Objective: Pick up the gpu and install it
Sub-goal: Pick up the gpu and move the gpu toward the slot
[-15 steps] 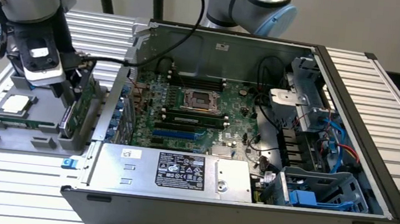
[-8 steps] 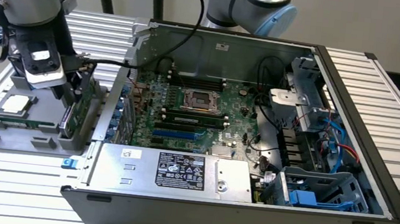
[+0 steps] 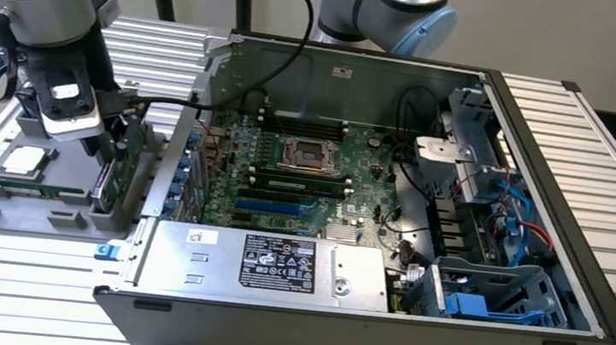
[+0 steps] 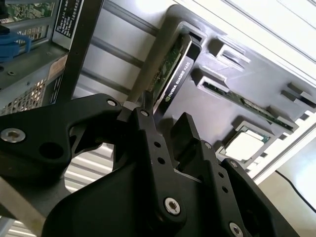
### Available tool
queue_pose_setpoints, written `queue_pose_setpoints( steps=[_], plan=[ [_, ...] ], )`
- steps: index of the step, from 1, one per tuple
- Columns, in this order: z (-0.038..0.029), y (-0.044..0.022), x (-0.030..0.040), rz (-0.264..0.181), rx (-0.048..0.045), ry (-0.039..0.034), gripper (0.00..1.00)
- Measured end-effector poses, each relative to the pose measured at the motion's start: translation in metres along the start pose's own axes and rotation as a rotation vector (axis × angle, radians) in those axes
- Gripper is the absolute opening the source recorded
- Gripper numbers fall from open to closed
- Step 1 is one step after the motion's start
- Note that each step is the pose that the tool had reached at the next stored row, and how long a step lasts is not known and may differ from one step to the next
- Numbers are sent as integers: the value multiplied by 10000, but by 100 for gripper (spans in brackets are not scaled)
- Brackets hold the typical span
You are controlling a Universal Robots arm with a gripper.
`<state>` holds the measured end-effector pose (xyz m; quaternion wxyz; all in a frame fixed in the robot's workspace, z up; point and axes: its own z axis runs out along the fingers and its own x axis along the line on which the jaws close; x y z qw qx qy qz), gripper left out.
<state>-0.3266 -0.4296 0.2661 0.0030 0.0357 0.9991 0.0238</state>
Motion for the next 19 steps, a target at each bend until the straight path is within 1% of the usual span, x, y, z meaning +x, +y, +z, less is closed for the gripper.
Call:
queue_pose_setpoints(
  steps=[19],
  plan=[
    [119,-6,1,-1,0,0,100]
  ],
)
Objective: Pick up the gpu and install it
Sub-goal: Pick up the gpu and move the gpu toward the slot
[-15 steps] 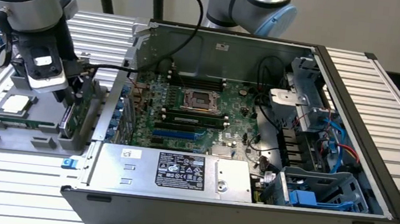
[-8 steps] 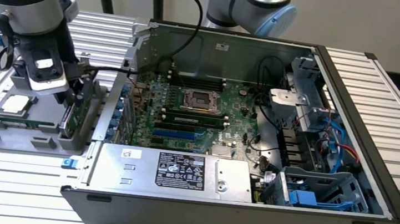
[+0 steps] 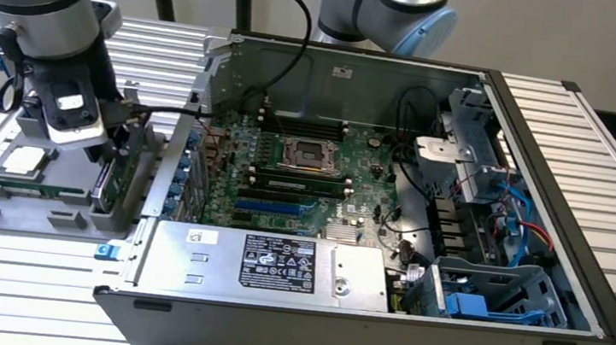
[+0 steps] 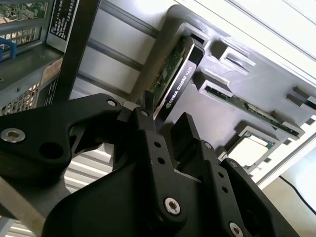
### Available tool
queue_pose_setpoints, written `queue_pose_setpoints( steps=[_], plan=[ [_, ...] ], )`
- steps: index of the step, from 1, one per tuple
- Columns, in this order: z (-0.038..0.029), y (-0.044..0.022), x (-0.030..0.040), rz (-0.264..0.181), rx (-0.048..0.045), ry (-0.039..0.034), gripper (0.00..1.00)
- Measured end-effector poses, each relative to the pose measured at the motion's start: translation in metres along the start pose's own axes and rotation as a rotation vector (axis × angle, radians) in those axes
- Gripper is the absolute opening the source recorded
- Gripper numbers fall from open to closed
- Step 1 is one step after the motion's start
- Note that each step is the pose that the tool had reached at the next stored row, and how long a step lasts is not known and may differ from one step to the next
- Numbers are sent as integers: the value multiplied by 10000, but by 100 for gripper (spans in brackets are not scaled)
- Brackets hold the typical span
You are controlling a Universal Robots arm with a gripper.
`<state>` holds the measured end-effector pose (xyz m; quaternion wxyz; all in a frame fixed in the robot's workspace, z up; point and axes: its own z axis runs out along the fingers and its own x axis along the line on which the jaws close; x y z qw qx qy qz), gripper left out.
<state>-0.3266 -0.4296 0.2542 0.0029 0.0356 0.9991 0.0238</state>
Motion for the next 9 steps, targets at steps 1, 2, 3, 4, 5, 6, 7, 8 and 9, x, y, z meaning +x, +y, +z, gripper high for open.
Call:
queue_pose_setpoints(
  steps=[1,2,3,4,5,6,7,8,9],
  plan=[
    [6,0,0,0,1,1,100],
    [11,-1,0,0,0,0,100],
    [17,-1,0,0,0,0,100],
    [23,-1,0,0,1,0,100],
    [28,-1,0,0,1,1,100],
    [32,-2,0,0,2,2,100],
    [35,-2,0,0,2,2,100],
    [41,-2,0,0,0,0,100],
    [46,-2,0,0,0,0,100]
  ],
)
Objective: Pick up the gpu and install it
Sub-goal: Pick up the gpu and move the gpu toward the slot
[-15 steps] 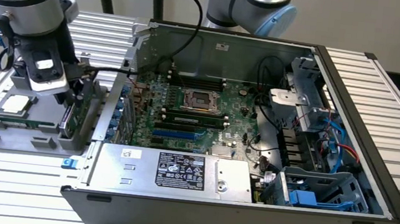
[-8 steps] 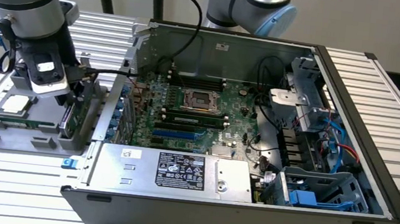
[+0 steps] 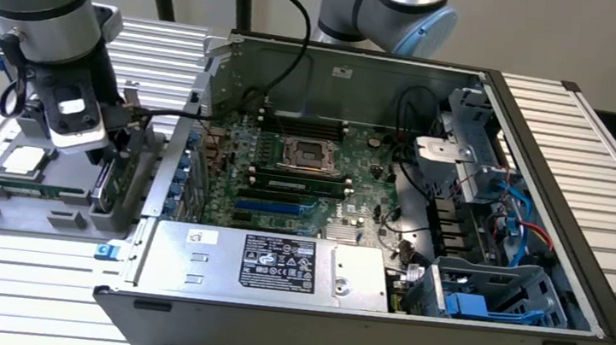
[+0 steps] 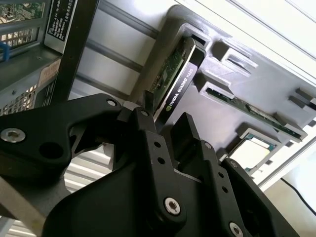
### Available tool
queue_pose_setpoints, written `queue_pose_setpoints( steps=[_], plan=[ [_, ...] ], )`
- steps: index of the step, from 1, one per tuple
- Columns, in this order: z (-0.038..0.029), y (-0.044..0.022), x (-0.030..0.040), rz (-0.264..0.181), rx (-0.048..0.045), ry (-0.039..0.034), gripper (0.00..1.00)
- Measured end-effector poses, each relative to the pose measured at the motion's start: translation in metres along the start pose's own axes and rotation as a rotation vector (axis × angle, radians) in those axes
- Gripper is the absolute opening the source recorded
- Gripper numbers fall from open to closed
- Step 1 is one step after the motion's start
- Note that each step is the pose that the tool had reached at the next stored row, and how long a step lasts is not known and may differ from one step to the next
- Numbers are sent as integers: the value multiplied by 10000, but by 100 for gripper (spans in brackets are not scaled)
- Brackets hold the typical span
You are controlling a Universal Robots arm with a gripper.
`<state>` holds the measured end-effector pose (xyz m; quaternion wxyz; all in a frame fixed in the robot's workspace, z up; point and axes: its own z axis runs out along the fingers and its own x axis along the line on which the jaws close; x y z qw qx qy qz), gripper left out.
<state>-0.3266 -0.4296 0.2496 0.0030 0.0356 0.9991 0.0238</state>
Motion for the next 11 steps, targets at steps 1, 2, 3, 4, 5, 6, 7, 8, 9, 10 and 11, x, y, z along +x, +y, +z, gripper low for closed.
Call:
queue_pose_setpoints(
  steps=[1,2,3,4,5,6,7,8,9,10,11],
  plan=[
    [6,0,0,0,0,0,100],
    [12,0,1,1,0,0,100],
    [18,0,1,1,0,1,100],
    [25,-1,1,1,1,1,100],
    [32,-1,1,1,0,1,100],
    [38,-2,1,1,0,1,100],
    [43,-2,1,1,0,1,100],
    [48,-2,1,1,1,1,100],
    [53,-3,0,-2,0,1,100],
    [57,-4,0,-2,0,1,100],
    [62,-4,0,-2,1,1,100]
  ],
)
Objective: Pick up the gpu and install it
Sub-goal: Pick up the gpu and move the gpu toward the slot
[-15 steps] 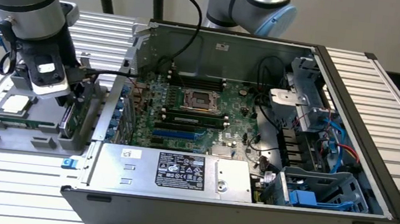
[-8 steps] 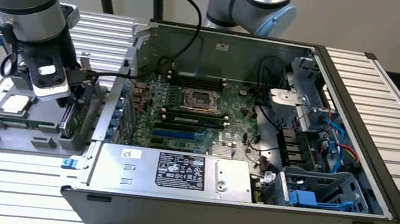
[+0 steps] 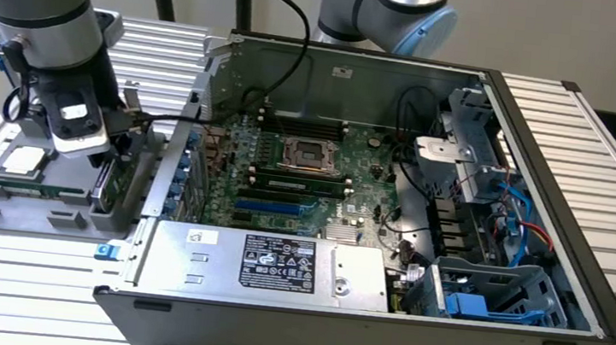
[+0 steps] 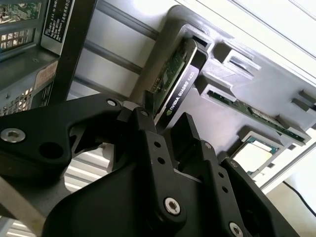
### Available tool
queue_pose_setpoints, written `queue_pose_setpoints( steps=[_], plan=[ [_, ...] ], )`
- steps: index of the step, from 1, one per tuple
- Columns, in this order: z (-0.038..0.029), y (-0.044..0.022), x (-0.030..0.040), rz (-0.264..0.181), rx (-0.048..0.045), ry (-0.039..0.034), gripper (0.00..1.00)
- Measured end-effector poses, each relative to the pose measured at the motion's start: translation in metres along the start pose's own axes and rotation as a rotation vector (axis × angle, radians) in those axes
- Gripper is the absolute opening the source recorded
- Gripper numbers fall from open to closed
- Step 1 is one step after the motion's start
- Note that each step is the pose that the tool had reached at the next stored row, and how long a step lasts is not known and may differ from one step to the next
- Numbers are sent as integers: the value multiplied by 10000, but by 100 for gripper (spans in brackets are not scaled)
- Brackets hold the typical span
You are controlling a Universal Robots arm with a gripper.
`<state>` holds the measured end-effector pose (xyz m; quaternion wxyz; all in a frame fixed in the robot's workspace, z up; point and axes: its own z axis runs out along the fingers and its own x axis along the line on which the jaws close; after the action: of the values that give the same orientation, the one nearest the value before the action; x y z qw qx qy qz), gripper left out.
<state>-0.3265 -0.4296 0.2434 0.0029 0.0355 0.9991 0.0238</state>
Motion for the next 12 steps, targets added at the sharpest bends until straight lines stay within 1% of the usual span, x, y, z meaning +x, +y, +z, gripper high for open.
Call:
queue_pose_setpoints(
  steps=[6,12],
  plan=[
    [21,-1,1,2,0,1,100],
    [27,-1,1,2,0,0,100]
  ],
)
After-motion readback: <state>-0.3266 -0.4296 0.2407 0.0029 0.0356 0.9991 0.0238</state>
